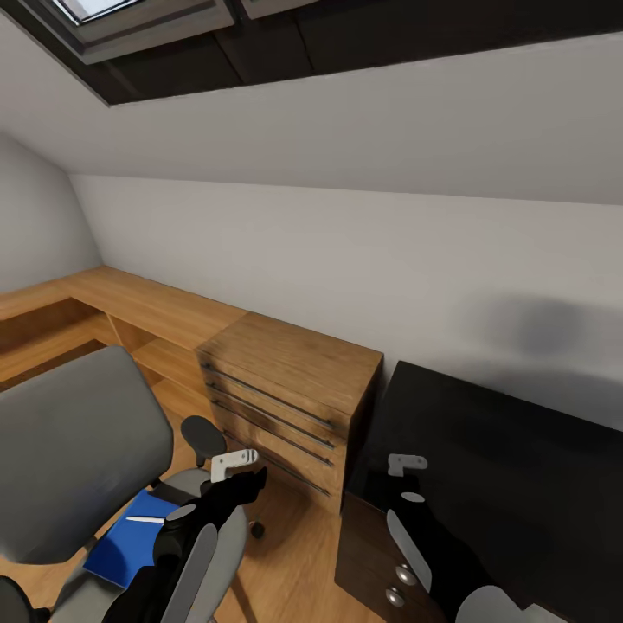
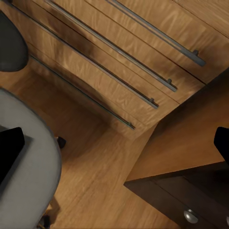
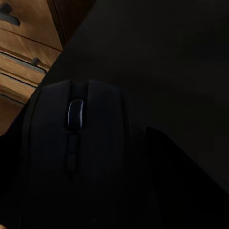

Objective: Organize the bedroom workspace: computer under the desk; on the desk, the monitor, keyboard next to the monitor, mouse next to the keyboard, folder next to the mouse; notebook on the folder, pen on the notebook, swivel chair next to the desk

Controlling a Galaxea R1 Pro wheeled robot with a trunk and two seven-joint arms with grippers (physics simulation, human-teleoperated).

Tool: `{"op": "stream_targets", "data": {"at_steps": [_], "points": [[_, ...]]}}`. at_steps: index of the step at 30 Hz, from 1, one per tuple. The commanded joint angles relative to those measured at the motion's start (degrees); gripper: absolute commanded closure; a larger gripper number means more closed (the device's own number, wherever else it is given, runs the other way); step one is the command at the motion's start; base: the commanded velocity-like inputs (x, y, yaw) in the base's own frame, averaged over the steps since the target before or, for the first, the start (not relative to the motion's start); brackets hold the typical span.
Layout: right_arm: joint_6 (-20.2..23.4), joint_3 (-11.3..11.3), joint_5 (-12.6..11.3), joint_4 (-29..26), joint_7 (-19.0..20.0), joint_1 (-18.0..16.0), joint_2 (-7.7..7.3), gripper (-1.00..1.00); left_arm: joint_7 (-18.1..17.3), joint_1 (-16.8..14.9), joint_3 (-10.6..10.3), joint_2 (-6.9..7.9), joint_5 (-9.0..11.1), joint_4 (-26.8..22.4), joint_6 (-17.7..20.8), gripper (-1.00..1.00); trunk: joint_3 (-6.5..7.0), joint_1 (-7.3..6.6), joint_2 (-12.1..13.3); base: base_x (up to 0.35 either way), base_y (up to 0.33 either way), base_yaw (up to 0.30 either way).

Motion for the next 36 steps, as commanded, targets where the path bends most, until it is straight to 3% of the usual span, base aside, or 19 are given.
{"op": "stream_targets", "data": {"at_steps": [1,18,19,22,36], "points": [[0.16,0.22,-0.59,-0.09,-0.3,-0.06,-0.05,1.0,0.53,-0.04,-0.06,0.01,0.61,-0.07,0.18,-1.0,-0.07,0.01,-0.05,0.0,0.004,0.0],[0.16,0.14,-0.52,-0.1,-0.33,-0.05,-0.11,1.0,0.46,-0.04,-0.06,0.01,0.52,-0.07,0.18,-1.0,-0.07,0.01,-0.05,0.086,0.0,0.0],[0.16,0.14,-0.52,-0.1,-0.35,-0.04,-0.11,-1.0,0.46,-0.04,-0.06,0.01,0.52,-0.07,0.18,-1.0,-0.07,0.01,-0.05,0.004,0.0,0.0],[0.16,0.14,-0.53,-0.1,-0.38,-0.04,-0.11,-1.0,0.46,-0.04,-0.06,0.01,0.55,-0.07,0.18,-1.0,-0.07,0.01,-0.05,0.001,0.0,0.0],[-0.02,0.18,-0.52,-0.43,-0.3,-0.04,-0.11,-1.0,0.5,-0.04,-0.06,0.01,0.6,-0.07,0.18,-1.0,2.44,-3.07,5.56,0.0,0.0,0.0]]}}
